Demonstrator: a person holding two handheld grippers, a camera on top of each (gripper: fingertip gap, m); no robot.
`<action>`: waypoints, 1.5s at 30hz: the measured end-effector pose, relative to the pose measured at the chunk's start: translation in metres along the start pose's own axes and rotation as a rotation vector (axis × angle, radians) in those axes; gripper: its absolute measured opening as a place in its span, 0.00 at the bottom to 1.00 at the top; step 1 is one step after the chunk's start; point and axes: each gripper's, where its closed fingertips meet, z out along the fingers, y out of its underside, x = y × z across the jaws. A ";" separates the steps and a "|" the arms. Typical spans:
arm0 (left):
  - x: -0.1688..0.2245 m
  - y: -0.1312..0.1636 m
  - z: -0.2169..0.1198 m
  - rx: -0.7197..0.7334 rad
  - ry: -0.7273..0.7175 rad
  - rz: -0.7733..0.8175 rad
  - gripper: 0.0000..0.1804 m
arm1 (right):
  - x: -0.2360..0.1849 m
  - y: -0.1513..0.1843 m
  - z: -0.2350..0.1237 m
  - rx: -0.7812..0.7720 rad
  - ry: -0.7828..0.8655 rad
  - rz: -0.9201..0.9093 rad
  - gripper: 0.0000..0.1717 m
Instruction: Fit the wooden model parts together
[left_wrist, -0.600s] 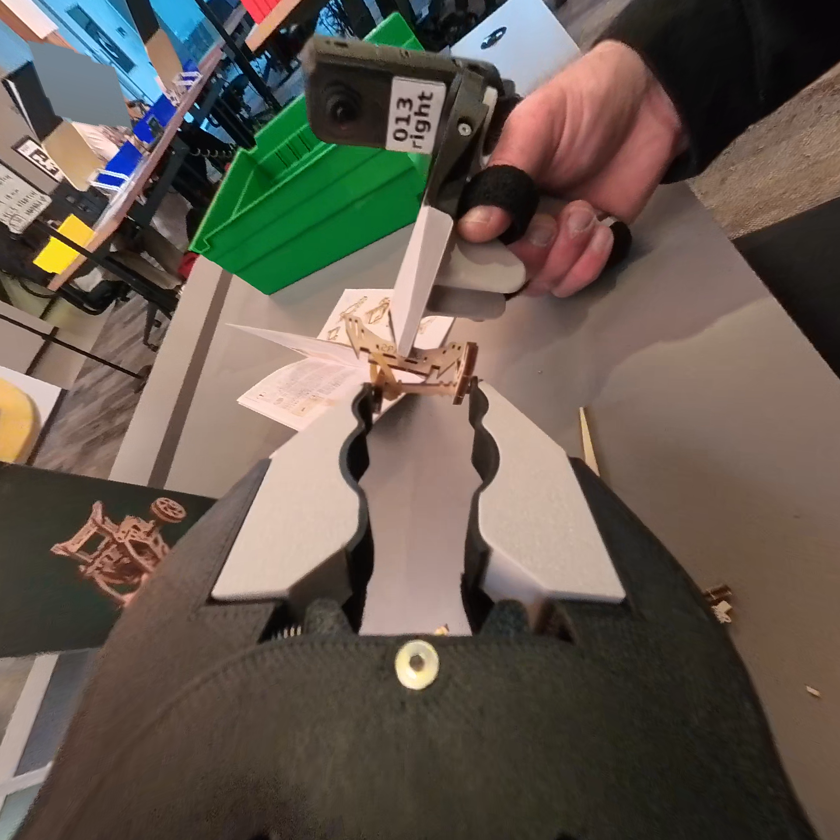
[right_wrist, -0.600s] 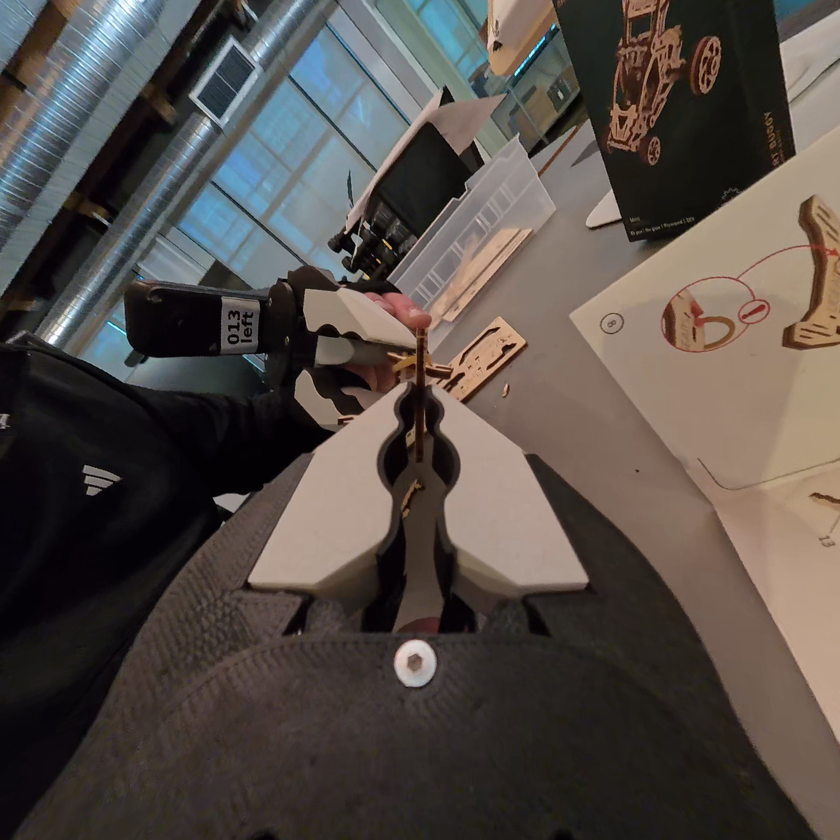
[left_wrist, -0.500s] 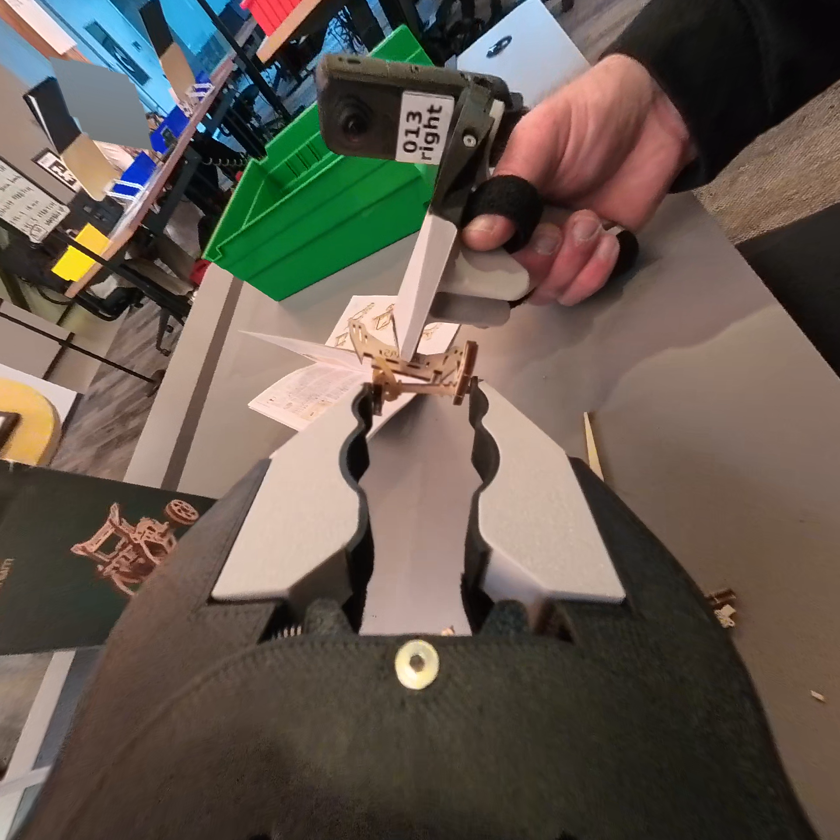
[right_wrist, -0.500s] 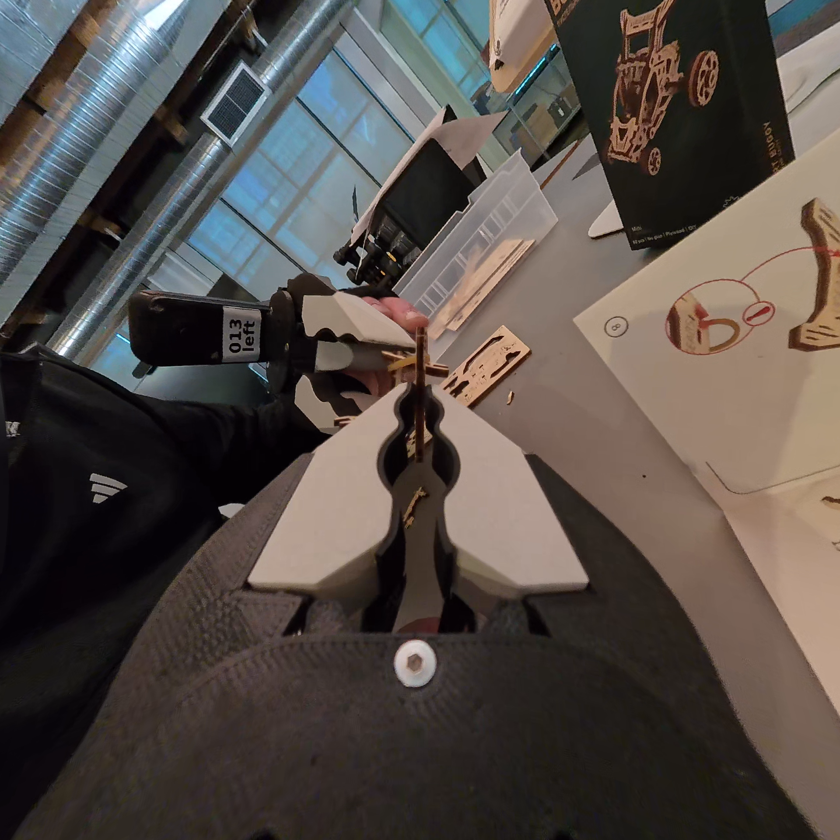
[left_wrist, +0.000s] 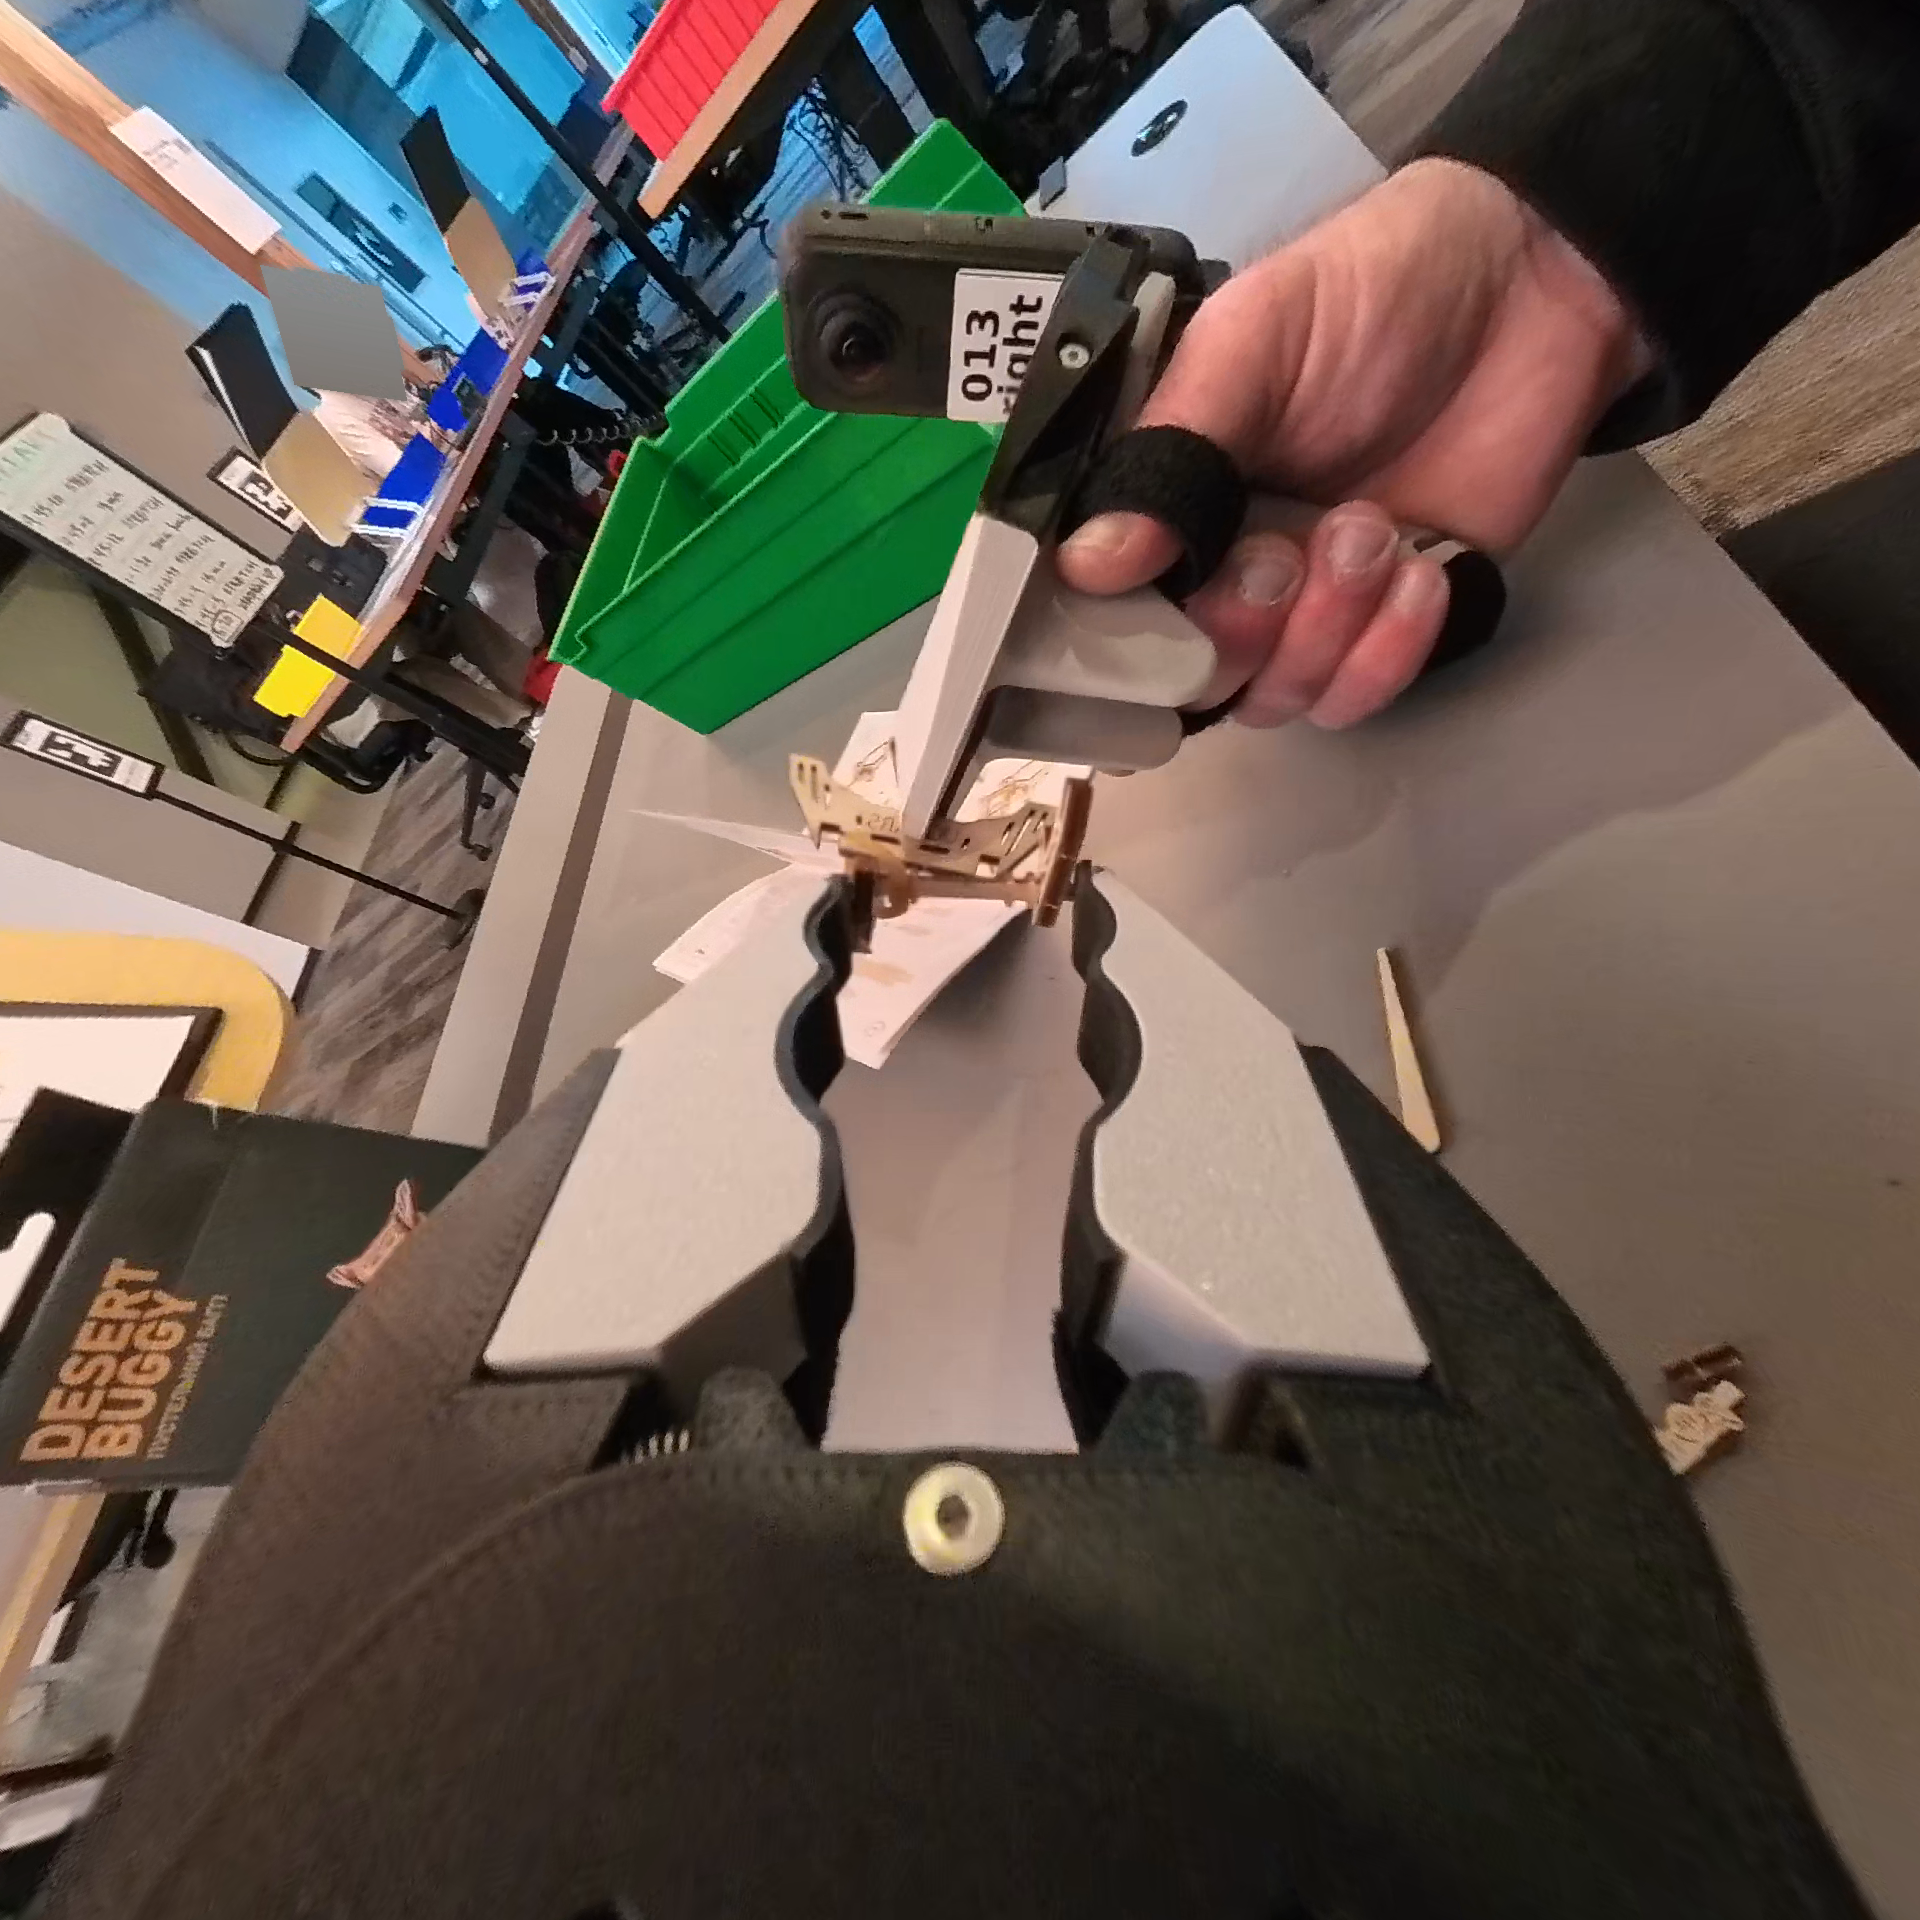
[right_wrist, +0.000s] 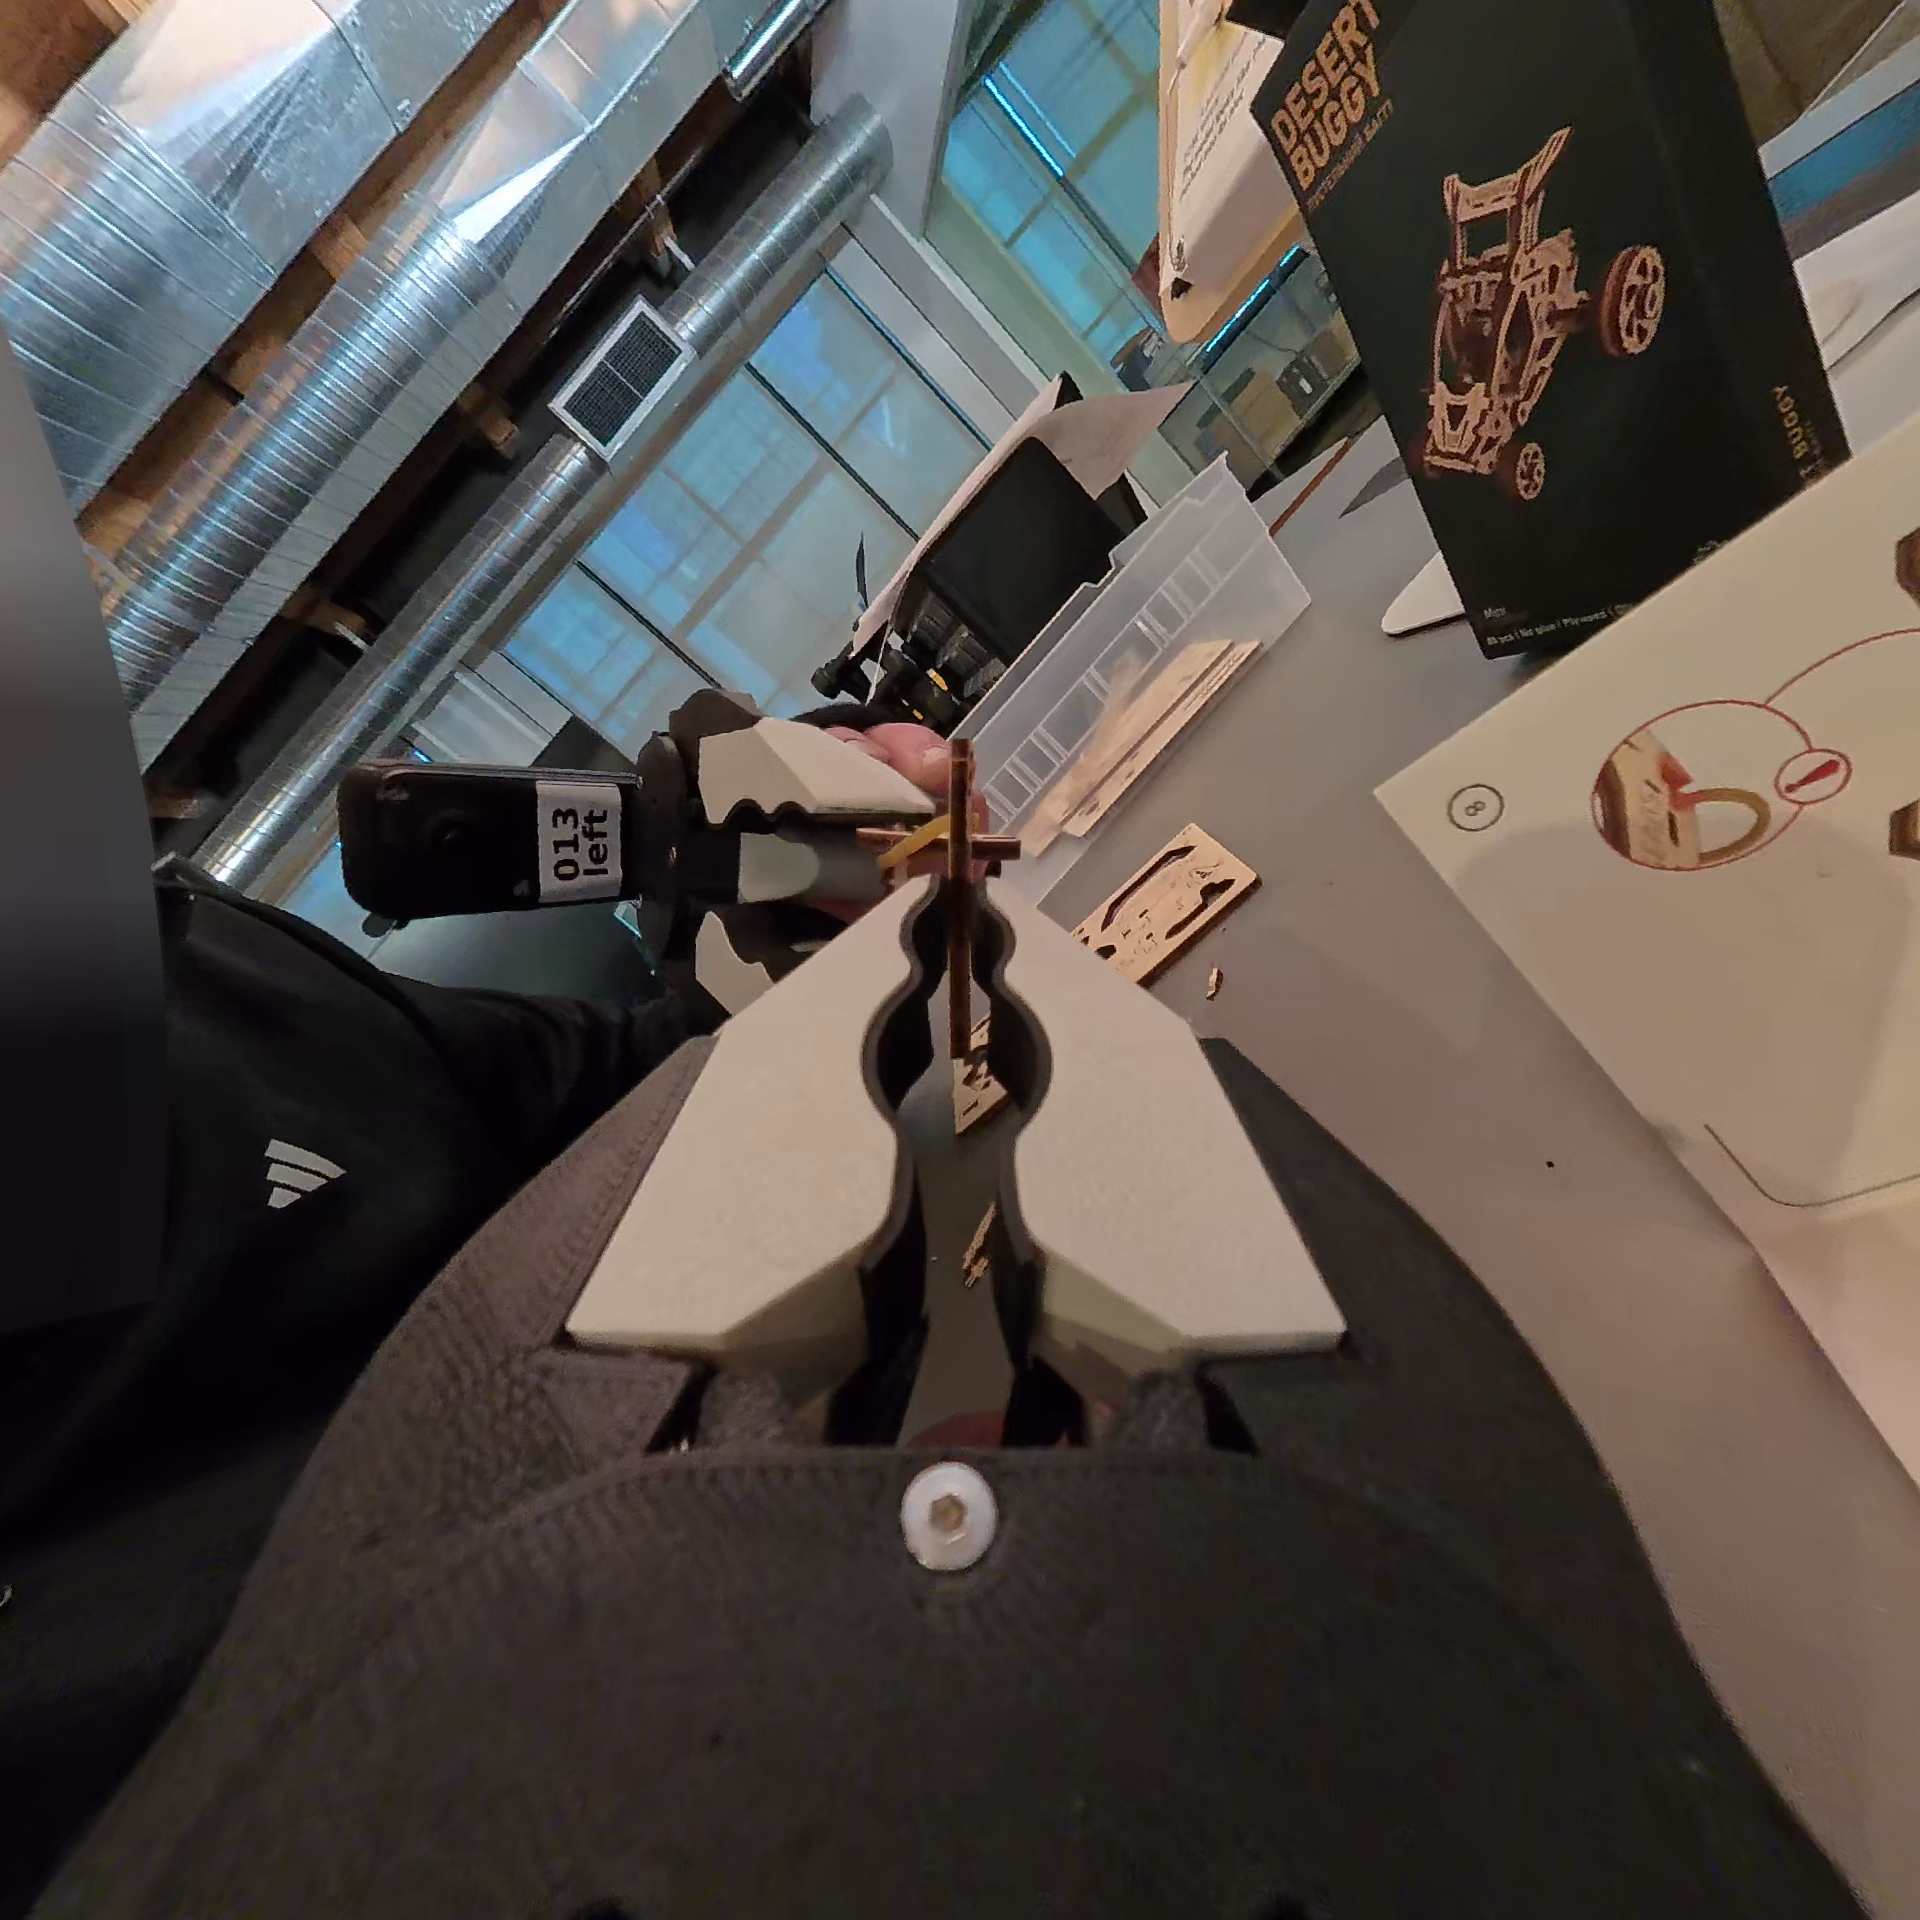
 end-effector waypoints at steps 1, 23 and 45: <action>0.000 -0.001 0.000 -0.001 -0.005 0.008 0.22 | 0.000 -0.001 0.000 0.005 0.000 -0.001 0.00; -0.019 -0.023 -0.006 0.015 -0.099 0.128 0.22 | -0.020 -0.023 0.002 0.242 -0.127 0.117 0.00; -0.044 -0.062 -0.014 0.067 -0.158 0.239 0.22 | -0.050 -0.057 0.001 0.400 -0.279 0.148 0.00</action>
